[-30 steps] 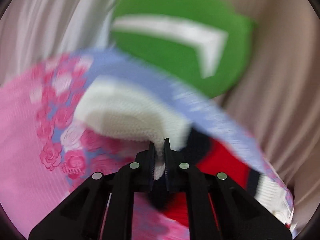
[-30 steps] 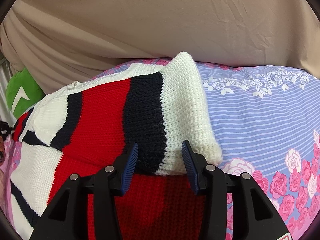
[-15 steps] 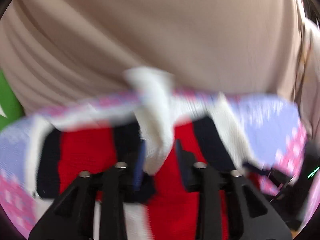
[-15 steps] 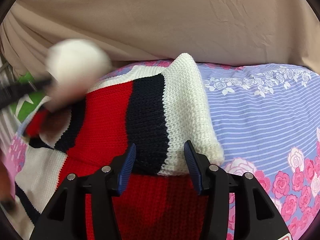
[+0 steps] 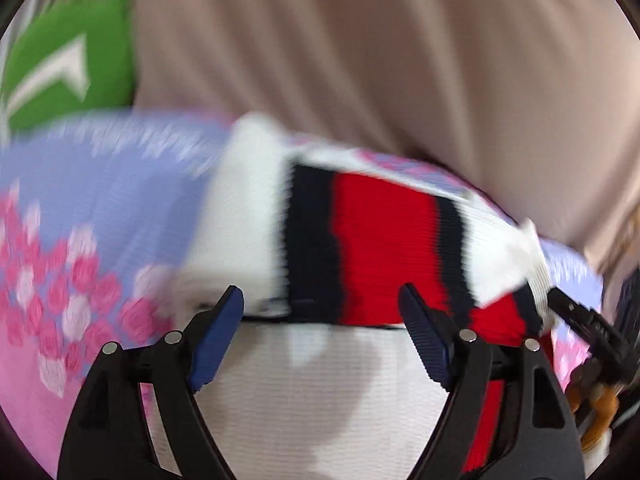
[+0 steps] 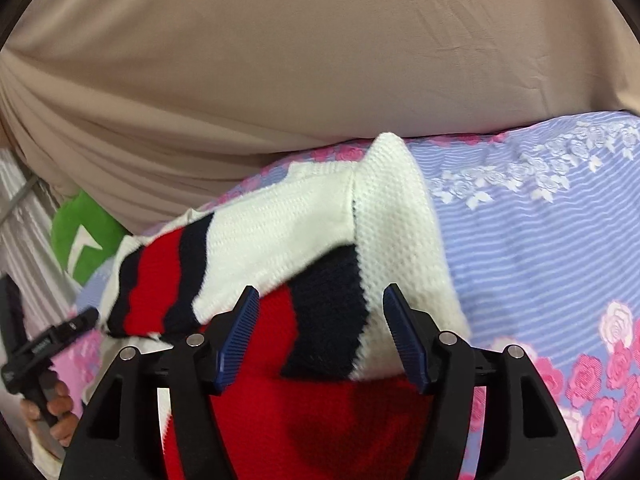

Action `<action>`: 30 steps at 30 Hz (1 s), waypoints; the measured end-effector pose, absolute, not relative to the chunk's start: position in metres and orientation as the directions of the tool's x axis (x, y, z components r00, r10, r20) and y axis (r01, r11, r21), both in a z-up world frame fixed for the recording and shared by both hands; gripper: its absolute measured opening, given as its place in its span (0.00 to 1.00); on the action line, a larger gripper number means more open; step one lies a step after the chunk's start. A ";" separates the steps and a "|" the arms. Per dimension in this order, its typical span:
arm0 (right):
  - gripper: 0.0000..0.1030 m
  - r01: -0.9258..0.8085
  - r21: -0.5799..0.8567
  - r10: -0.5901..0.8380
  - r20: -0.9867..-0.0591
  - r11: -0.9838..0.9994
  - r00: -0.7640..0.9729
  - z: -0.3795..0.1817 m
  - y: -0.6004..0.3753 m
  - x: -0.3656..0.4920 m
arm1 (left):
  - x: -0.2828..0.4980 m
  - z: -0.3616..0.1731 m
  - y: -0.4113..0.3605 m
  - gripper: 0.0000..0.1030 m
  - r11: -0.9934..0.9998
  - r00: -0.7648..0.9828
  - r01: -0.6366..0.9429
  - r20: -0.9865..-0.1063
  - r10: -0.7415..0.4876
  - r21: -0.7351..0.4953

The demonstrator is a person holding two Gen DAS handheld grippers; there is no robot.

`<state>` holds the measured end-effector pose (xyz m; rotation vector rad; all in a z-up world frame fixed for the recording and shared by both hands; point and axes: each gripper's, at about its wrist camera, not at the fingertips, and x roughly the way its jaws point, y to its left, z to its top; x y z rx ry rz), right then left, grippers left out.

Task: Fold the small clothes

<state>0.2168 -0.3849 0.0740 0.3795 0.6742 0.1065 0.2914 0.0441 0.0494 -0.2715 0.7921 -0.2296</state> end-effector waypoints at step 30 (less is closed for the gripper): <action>0.06 0.122 0.357 0.144 -0.634 0.926 0.760 0.065 -0.395 0.209 | 0.291 0.016 0.063 0.14 0.969 0.722 -0.054 -0.680 -0.128 -0.240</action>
